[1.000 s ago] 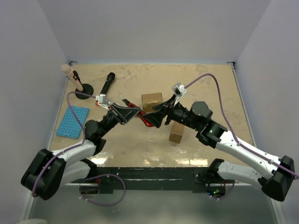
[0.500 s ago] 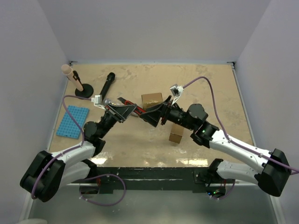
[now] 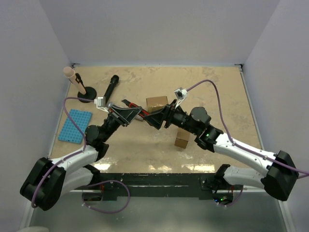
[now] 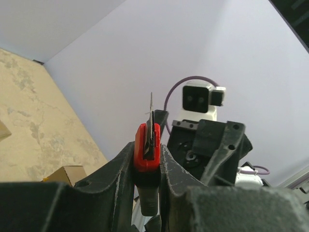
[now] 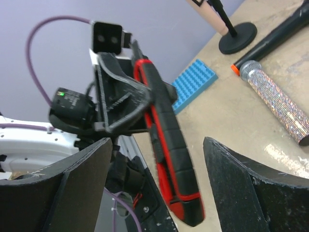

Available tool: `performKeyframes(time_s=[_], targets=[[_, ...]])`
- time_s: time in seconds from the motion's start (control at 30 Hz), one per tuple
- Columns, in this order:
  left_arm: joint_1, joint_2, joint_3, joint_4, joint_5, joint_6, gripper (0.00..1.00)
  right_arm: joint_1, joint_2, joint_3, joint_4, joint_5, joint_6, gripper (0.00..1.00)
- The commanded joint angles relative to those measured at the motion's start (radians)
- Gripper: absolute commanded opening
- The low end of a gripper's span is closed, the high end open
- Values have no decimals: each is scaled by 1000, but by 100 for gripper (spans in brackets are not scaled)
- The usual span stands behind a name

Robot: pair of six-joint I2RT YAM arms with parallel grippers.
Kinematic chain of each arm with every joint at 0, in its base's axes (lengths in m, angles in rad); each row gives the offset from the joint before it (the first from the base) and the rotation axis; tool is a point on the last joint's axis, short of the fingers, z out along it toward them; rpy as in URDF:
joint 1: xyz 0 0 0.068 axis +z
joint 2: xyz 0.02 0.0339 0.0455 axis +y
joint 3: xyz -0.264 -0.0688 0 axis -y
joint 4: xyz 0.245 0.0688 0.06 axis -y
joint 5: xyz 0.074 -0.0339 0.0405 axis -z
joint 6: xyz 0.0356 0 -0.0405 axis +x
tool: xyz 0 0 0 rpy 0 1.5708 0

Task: Unpack the express box
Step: Pick up the knife at the center of the board.

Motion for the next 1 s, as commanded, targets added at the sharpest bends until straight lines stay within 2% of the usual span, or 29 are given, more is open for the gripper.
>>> performKeyframes(time_s=[0.0, 0.07, 0.17, 0.3, 0.4, 0.47, 0.57, 0.6, 0.63, 0.67, 0.73, 0.77, 0.83, 0.87, 0.93, 0.97], targets=[[4, -27, 61, 475, 23, -24, 0, -2, 44, 1, 21, -42, -8, 79], [4, -33, 64, 469, 26, -23, 0, -2, 49, -9, 42, -61, -5, 76], [3, -31, 62, 466, 27, -21, 0, -2, 52, -27, 102, -91, 15, 66], [-2, -22, 59, 474, 29, -23, 0, -2, 58, -30, 154, -125, 21, 48], [-5, -14, 56, 472, 32, -23, 0, -3, 41, -48, 193, -130, 29, 44], [-7, -14, 53, 466, 37, -24, 0, -2, 43, -48, 200, -139, 26, 37], [-7, -16, 53, 434, 46, -24, 0, -2, 49, -38, 197, -162, 17, 16], [-7, -19, 51, 417, 56, -24, 5, -3, 46, -26, 175, -162, 0, 0], [-7, -31, 53, 394, 67, -24, 12, -2, 43, -18, 152, -159, -11, 0], [-4, -39, 54, 332, 82, -18, 29, -3, 34, -10, 130, -157, -26, 0], [-2, -85, 67, 221, 127, 29, 44, -3, 0, 14, 47, -131, -75, 0], [1, -106, 73, 66, 136, 78, 58, -3, -14, 24, 9, -116, -93, 0], [3, -177, 96, -101, 138, 153, 68, -13, -51, 63, -107, -72, -153, 0], [4, -200, 102, -276, 124, 190, 80, -14, -63, 79, -153, -55, -172, 0], [6, -258, 117, -417, 66, 288, 85, -25, -90, 122, -264, -21, -224, 0], [7, -275, 117, -510, 46, 333, 99, -28, -91, 138, -301, -16, -244, 0]])
